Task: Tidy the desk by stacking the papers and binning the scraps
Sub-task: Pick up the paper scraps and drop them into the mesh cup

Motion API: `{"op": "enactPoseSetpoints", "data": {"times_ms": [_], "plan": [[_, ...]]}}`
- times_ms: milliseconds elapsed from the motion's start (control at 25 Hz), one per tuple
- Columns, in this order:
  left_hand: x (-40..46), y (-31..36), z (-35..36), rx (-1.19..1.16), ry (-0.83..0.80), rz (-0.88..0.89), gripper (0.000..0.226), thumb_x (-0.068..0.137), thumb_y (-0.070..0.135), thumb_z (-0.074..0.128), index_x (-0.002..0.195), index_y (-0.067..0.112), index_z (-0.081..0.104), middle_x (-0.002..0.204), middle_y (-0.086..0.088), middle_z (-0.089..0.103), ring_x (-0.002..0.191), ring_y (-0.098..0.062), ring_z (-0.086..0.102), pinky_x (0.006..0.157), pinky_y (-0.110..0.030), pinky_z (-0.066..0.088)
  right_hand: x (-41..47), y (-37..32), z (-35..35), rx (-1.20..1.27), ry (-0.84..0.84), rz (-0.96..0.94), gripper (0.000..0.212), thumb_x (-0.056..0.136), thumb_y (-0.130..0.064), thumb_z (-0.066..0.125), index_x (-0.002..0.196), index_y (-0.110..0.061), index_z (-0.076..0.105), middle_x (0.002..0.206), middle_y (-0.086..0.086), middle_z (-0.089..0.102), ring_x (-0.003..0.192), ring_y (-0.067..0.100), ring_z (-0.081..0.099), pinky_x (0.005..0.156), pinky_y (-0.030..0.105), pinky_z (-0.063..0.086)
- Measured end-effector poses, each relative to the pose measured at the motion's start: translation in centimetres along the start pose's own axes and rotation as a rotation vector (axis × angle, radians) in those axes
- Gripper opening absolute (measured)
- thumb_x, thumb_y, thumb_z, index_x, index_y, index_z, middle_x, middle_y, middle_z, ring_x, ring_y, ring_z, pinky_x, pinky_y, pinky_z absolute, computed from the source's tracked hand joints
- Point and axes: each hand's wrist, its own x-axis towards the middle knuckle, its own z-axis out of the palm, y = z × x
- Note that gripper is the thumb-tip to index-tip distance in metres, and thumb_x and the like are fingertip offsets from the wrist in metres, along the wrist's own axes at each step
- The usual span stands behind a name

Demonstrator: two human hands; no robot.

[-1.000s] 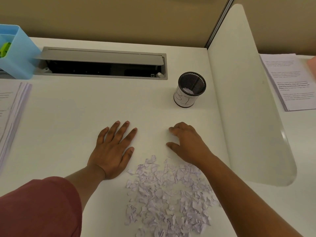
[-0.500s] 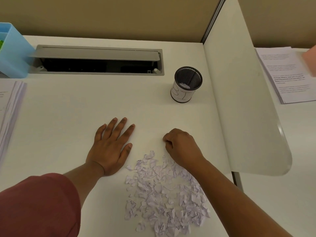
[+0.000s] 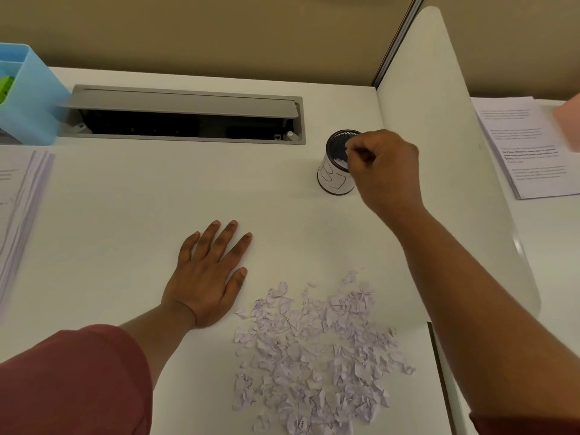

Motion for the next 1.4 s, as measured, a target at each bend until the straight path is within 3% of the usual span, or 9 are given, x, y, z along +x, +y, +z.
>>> {"op": "enactPoseSetpoints", "data": {"times_ms": [240, 400, 520, 640, 760, 920, 1120, 1280, 1400], "plan": [[0.0, 0.0, 0.0, 0.002, -0.007, 0.004, 0.062, 0.103, 0.049, 0.017, 0.162, 0.033, 0.011, 0.171, 0.0, 0.007, 0.157, -0.024, 0.0, 0.124, -0.051, 0.012, 0.9, 1.3, 1.3, 0.009, 0.028, 0.073, 0.025, 0.091, -0.003, 0.056, 0.106, -0.011, 0.075, 0.104, 0.006, 0.074, 0.092, 0.021, 0.068, 0.083, 0.024, 0.051], [0.0, 0.0, 0.0, 0.007, -0.007, 0.001, 0.062, 0.103, 0.05, 0.015, 0.162, 0.032, 0.01, 0.171, 0.0, 0.005, 0.157, -0.024, -0.001, 0.124, -0.052, 0.012, -2.5, 0.9, 2.8, 0.091, 0.066, -0.011, 0.016, 0.085, -0.003, 0.062, 0.091, -0.013, 0.073, 0.091, 0.002, 0.071, 0.076, 0.019, 0.063, 0.073, 0.034, 0.054], [0.0, 0.0, 0.0, 0.012, -0.011, 0.001, 0.062, 0.103, 0.05, 0.015, 0.162, 0.033, 0.01, 0.171, 0.001, 0.005, 0.157, -0.024, -0.001, 0.124, -0.052, 0.012, -7.0, -0.1, 4.3, 0.101, -0.316, -0.058, 0.019, 0.087, -0.009, 0.067, 0.104, -0.015, 0.074, 0.102, 0.003, 0.071, 0.083, 0.017, 0.064, 0.081, 0.035, 0.054], [0.0, 0.1, 0.0, 0.009, -0.013, -0.002, 0.062, 0.103, 0.05, 0.015, 0.162, 0.032, 0.01, 0.171, 0.0, 0.005, 0.157, -0.025, 0.0, 0.124, -0.052, 0.011, -11.5, -1.3, 5.5, 0.021, -0.735, -0.089, 0.039, 0.094, -0.023, 0.064, 0.133, -0.016, 0.063, 0.131, 0.003, 0.062, 0.116, 0.022, 0.057, 0.101, 0.034, 0.045], [0.0, 0.2, -0.1, 0.0, -0.014, -0.002, 0.063, 0.102, 0.051, 0.014, 0.162, 0.032, 0.011, 0.171, 0.0, 0.004, 0.157, -0.025, -0.001, 0.124, -0.052, 0.01, -14.4, -2.7, 5.9, -0.077, -0.93, -0.167, 0.055, 0.095, -0.042, 0.062, 0.146, -0.025, 0.049, 0.143, 0.0, 0.048, 0.128, 0.022, 0.043, 0.103, 0.04, 0.045], [0.0, 0.2, -0.2, 0.004, -0.016, -0.005, 0.064, 0.102, 0.052, 0.012, 0.162, 0.032, 0.01, 0.171, 0.0, 0.004, 0.157, -0.025, -0.001, 0.124, -0.051, 0.009, -17.2, -3.8, 6.3, -0.248, -0.923, -0.382, 0.056, 0.089, -0.044, 0.07, 0.141, -0.03, 0.053, 0.147, 0.003, 0.041, 0.129, 0.027, 0.038, 0.089, 0.046, 0.055], [0.1, 0.2, -0.1, 0.006, -0.011, -0.006, 0.063, 0.102, 0.051, 0.015, 0.162, 0.033, 0.01, 0.171, 0.0, 0.005, 0.157, -0.025, 0.001, 0.124, -0.051, 0.009, -18.8, -2.7, 7.2, -0.209, -0.779, -0.434, 0.034, 0.084, -0.006, 0.075, 0.115, -0.018, 0.072, 0.111, 0.007, 0.061, 0.097, 0.026, 0.056, 0.057, 0.038, 0.058], [0.0, 0.2, -0.1, 0.012, -0.011, -0.008, 0.063, 0.102, 0.051, 0.014, 0.162, 0.032, 0.01, 0.171, 0.0, 0.005, 0.157, -0.025, 0.001, 0.124, -0.05, 0.008, -18.1, -1.0, 6.5, -0.094, -0.715, -0.304, 0.025, 0.092, -0.003, 0.058, 0.111, -0.011, 0.073, 0.099, 0.007, 0.066, 0.084, 0.027, 0.062, 0.066, 0.041, 0.056], [0.0, 0.2, -0.1, 0.018, -0.008, -0.009, 0.064, 0.102, 0.051, 0.014, 0.162, 0.032, 0.011, 0.171, 0.0, 0.005, 0.157, -0.025, 0.001, 0.125, -0.049, 0.008, -17.1, -0.4, 5.5, 0.066, -0.638, -0.1, 0.017, 0.093, -0.011, 0.061, 0.1, -0.011, 0.077, 0.094, 0.007, 0.073, 0.081, 0.024, 0.067, 0.074, 0.041, 0.057]]}}
